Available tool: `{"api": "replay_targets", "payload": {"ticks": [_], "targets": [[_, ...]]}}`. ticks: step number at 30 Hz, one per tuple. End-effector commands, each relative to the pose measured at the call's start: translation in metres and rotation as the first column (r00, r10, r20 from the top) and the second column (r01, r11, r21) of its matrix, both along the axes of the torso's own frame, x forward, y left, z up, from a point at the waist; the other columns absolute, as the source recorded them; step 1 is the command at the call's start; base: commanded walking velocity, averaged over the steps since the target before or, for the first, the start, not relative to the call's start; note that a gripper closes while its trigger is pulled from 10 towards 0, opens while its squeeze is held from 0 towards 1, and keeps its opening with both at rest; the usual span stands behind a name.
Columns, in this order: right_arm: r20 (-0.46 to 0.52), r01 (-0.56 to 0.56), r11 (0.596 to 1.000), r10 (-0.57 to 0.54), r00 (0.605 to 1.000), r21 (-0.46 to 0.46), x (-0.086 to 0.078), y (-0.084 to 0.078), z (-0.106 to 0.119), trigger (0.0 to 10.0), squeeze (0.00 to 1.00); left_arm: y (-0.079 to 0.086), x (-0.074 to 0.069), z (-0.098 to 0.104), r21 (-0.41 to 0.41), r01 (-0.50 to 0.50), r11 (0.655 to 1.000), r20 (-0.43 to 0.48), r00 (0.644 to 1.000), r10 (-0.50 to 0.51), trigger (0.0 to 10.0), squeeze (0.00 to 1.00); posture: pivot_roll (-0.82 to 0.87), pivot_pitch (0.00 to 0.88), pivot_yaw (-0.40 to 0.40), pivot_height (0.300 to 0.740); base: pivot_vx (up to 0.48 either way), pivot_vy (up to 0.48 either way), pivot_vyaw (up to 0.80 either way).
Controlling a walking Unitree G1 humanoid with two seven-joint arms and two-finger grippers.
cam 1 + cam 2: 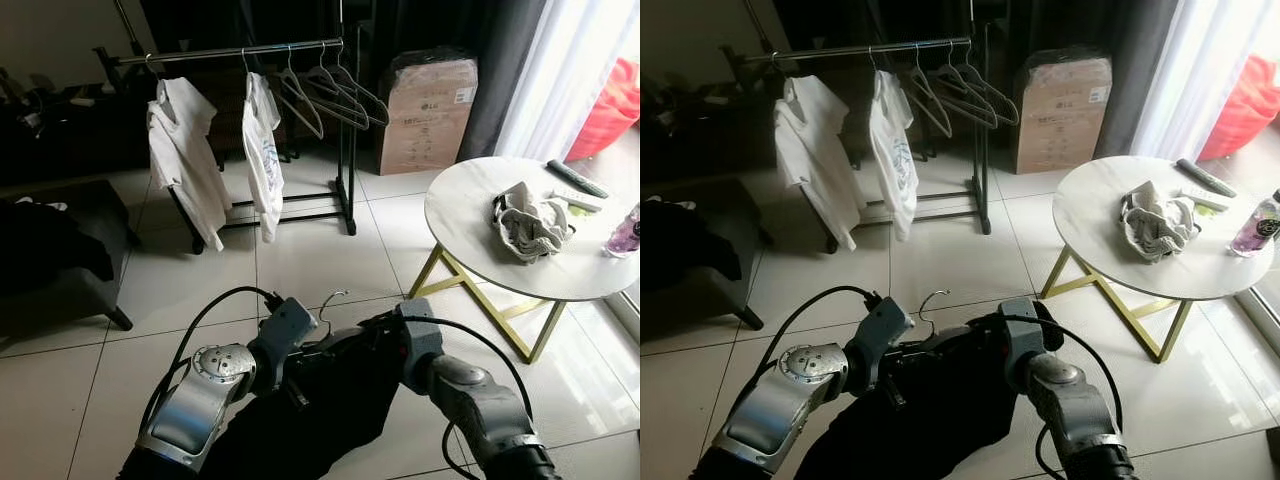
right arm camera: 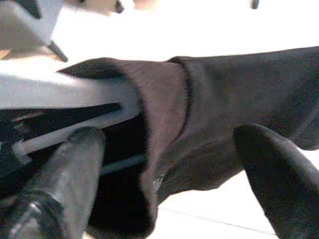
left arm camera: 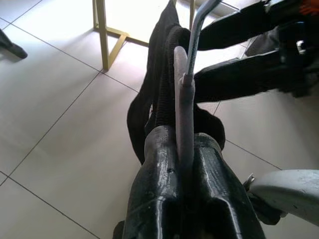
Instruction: Hang hanger
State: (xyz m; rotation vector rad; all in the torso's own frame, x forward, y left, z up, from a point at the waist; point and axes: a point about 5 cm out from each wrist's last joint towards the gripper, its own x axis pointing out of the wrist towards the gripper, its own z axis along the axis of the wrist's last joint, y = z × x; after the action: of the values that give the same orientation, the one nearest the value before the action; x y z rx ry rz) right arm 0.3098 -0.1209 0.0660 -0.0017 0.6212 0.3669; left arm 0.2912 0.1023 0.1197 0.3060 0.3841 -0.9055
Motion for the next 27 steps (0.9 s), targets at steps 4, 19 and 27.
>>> {"api": "replay_targets", "payload": {"ticks": [4, 19, 27], "targets": [[0.012, 0.070, 0.996, -0.070, 0.998, -0.052, 0.004, -0.008, -0.003, 10.0, 0.00, -0.005, -0.001, 0.012, -0.027, 0.027, 0.999, 0.036, 0.999, -0.026, 10.0, 0.00, 0.02, 0.119, 0.055, 0.740, 0.000, 0.000, 0.00], [0.065, 0.298, 0.951, -0.293, 0.954, -0.081, 0.014, -0.019, -0.007, 10.0, 0.00, -0.006, -0.002, 0.012, -0.032, 0.023, 0.999, 0.029, 0.999, -0.022, 10.0, 0.00, 0.02, 0.126, 0.055, 0.740, 0.000, 0.000, 0.00], [0.073, 0.165, 0.986, -0.163, 0.984, -0.022, 0.014, 0.002, -0.005, 10.0, 0.00, -0.005, -0.003, 0.012, -0.030, 0.033, 0.999, 0.020, 0.999, -0.032, 10.0, 0.00, 0.02, 0.131, 0.056, 0.740, 0.000, 0.000, 0.00]]}}
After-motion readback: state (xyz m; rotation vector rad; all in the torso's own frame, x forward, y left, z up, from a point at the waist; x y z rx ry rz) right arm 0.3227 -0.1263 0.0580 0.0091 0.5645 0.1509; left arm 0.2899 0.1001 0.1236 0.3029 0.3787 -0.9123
